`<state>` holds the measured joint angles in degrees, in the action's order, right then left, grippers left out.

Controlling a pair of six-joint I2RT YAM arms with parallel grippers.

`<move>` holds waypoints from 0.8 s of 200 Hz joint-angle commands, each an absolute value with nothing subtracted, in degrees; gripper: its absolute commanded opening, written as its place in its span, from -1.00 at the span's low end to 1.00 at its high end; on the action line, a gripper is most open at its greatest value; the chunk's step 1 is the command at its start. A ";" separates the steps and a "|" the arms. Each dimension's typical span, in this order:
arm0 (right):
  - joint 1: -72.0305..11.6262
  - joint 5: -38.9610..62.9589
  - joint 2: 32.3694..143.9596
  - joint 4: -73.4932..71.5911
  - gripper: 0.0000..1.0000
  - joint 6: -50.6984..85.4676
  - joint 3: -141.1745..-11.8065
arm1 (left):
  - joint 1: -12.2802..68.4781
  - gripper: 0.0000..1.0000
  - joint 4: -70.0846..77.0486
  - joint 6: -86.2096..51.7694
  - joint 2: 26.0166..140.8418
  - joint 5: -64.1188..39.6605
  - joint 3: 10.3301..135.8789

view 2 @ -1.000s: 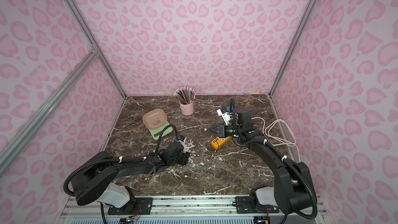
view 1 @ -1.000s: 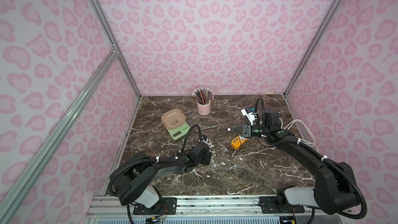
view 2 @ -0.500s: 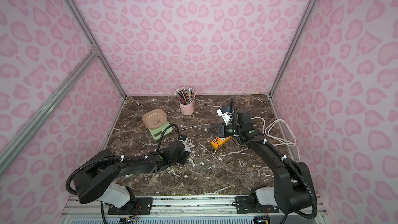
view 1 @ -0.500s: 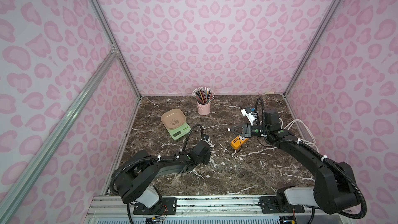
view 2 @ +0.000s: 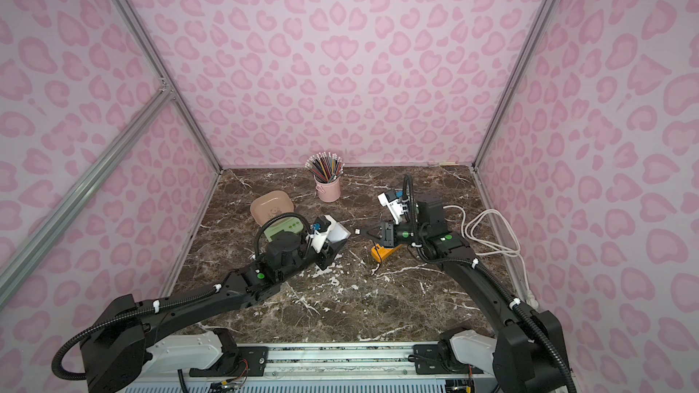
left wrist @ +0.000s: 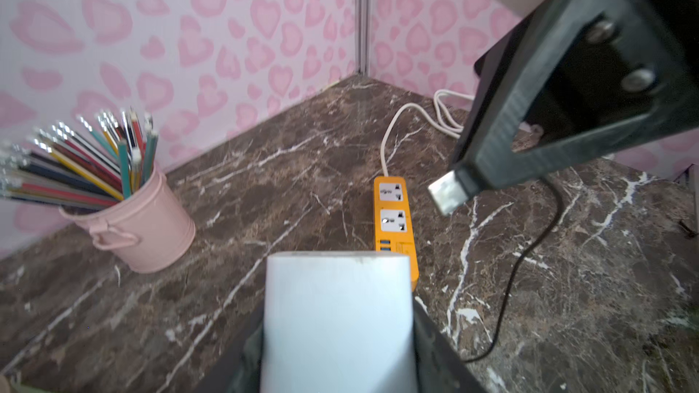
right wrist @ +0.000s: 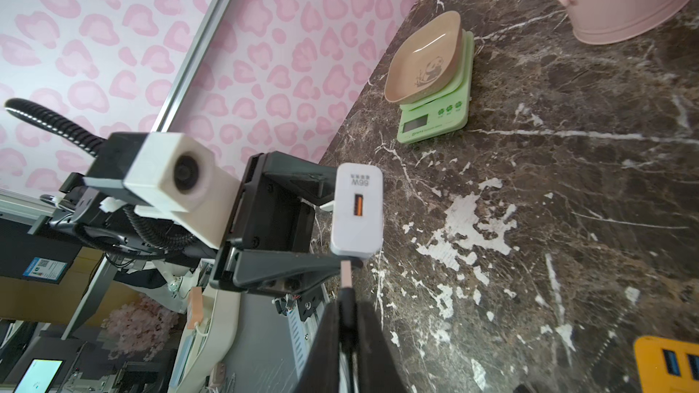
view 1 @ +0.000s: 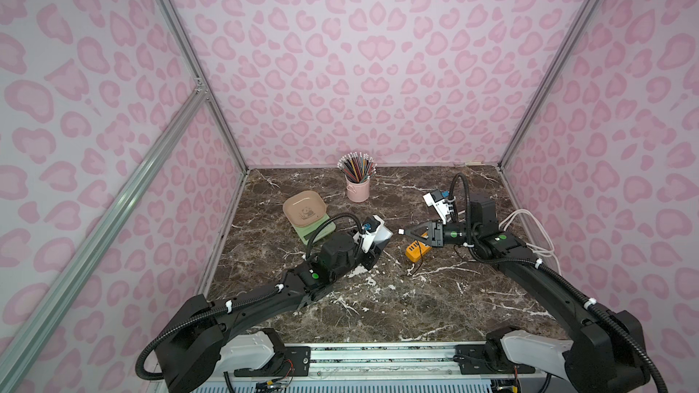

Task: Charge the electronic scale
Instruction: Insert the charging cable into the plug.

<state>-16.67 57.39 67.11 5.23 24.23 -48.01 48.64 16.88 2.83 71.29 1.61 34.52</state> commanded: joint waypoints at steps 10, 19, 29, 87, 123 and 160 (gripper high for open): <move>-18.00 58.44 63.40 6.04 -1.00 24.39 -48.24 | 48.69 -0.48 26.59 16.79 69.25 -5.08 32.91; -18.46 58.44 62.57 6.64 -1.00 24.13 -48.19 | 48.68 -0.48 27.08 19.44 68.89 -5.62 32.23; -19.06 58.56 61.90 7.19 -1.00 23.70 -48.01 | 48.67 -0.49 29.22 23.32 68.36 -6.65 31.62; -22.32 55.77 60.38 10.19 -1.00 21.10 -48.67 | 48.65 -0.47 33.35 38.98 67.59 -7.63 29.40; -22.85 53.28 60.00 12.94 -1.00 18.47 -49.74 | 48.61 -0.47 31.47 44.75 66.47 -7.80 28.18; -23.06 50.78 59.72 14.85 -1.00 15.70 -51.37 | 48.68 -0.47 29.22 46.31 66.29 -7.36 28.27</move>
<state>-22.76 52.62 60.03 14.22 18.37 -49.80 48.64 29.15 43.44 66.48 -7.07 28.18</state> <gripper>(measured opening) 0.106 0.526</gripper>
